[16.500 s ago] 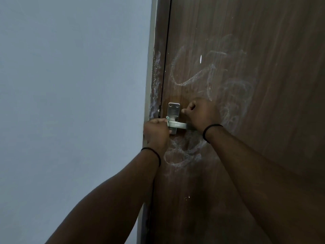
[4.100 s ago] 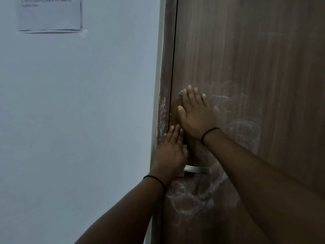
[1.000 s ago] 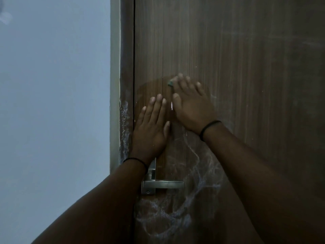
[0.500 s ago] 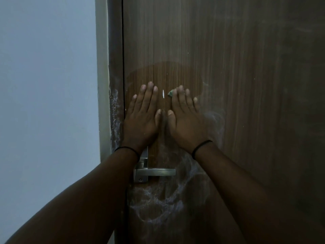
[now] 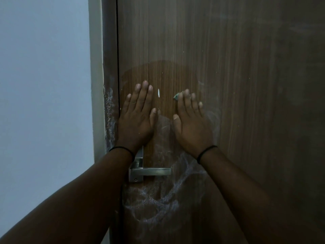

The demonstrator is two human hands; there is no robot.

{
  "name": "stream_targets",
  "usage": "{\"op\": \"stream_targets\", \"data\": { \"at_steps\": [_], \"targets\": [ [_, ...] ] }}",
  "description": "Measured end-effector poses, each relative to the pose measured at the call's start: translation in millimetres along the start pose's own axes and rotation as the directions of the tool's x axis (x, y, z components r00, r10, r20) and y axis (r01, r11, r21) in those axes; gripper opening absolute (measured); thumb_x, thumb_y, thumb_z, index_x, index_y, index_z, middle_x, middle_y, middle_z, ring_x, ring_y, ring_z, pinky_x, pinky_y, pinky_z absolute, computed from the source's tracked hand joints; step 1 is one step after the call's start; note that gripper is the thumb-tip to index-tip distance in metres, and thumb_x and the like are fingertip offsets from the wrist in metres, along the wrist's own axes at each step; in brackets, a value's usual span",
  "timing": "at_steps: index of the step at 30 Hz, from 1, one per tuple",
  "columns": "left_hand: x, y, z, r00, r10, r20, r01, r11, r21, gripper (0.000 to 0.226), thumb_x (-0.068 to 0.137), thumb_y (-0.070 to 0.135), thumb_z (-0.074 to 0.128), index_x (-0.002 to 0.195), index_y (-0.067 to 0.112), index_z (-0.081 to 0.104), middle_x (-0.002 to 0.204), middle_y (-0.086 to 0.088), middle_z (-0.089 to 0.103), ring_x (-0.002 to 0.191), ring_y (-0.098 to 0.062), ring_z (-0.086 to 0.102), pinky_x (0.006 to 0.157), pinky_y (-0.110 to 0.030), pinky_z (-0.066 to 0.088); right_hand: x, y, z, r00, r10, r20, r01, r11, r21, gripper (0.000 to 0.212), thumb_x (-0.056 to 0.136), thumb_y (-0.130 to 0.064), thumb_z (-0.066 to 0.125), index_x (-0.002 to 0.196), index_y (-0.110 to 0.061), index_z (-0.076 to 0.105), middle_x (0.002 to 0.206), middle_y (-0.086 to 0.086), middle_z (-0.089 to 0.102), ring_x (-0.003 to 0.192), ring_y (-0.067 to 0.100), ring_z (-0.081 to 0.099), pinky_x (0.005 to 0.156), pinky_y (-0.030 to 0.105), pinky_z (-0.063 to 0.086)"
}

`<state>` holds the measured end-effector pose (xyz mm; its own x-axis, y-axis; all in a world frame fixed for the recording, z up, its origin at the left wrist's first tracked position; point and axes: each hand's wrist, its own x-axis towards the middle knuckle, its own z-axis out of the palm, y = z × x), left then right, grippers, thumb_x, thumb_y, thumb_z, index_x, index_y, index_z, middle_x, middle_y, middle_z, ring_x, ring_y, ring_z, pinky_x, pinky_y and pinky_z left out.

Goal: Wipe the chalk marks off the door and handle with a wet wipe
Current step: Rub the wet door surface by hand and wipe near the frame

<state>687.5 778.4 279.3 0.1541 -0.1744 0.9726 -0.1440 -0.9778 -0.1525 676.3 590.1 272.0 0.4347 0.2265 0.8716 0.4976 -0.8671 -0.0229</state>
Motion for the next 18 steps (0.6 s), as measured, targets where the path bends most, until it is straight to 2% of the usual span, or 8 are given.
{"op": "stream_targets", "data": {
  "at_steps": [3,8,11,15,18],
  "targets": [
    [0,-1,-1,1.000,-0.005,0.002,0.005,1.000,-0.001,0.061,0.104,0.036,0.027,0.159,0.014,0.011,0.167,-0.004,0.007,0.154,-0.017,0.001,0.125,-0.042,0.008,-22,13,2,1.000,-0.005,0.020,0.006,0.999,-0.050,0.061,0.105,-0.033,0.025,0.157,-0.015,-0.002,0.165,0.003,-0.007,0.152,0.017,-0.011,0.124,0.041,-0.002],
    [0,0,-2,1.000,-0.009,0.015,0.010,1.000,-0.016,0.061,0.104,0.036,0.027,0.159,0.015,0.010,0.167,-0.003,0.006,0.154,-0.017,0.001,0.125,-0.042,0.009,24,22,-20,0.984,0.160,-0.082,-0.160,0.987,0.008,0.061,0.105,-0.033,0.022,0.157,-0.011,-0.002,0.165,0.008,-0.006,0.152,0.022,-0.007,0.124,0.042,-0.002],
    [0,0,-1,1.000,-0.011,0.014,0.012,1.000,-0.016,0.061,0.104,0.037,0.027,0.159,0.015,0.009,0.167,-0.003,0.005,0.154,-0.017,0.000,0.124,-0.043,0.011,41,9,-19,0.989,0.121,-0.081,-0.120,0.993,0.025,0.063,0.105,-0.034,0.024,0.157,-0.011,-0.002,0.165,0.009,-0.008,0.152,0.023,-0.009,0.124,0.041,-0.004],
    [0,0,-1,1.000,-0.010,0.017,0.010,1.000,-0.013,0.062,0.104,0.036,0.028,0.159,0.015,0.008,0.167,-0.004,0.004,0.154,-0.017,0.000,0.124,-0.043,0.010,0,10,-3,1.000,-0.023,0.008,0.023,1.000,-0.017,0.063,0.104,-0.034,0.024,0.158,-0.015,-0.002,0.166,0.004,-0.008,0.152,0.019,-0.012,0.124,0.040,-0.005],
    [0,0,-1,1.000,-0.015,0.024,0.016,1.000,-0.012,0.062,0.104,0.036,0.028,0.159,0.015,0.009,0.167,-0.004,0.005,0.154,-0.017,0.000,0.125,-0.042,0.009,-11,30,-9,1.000,0.021,-0.005,-0.022,0.998,-0.059,0.060,0.104,-0.034,0.022,0.158,-0.016,0.001,0.166,0.004,-0.003,0.152,0.019,-0.006,0.124,0.043,0.000]
  ]
}}
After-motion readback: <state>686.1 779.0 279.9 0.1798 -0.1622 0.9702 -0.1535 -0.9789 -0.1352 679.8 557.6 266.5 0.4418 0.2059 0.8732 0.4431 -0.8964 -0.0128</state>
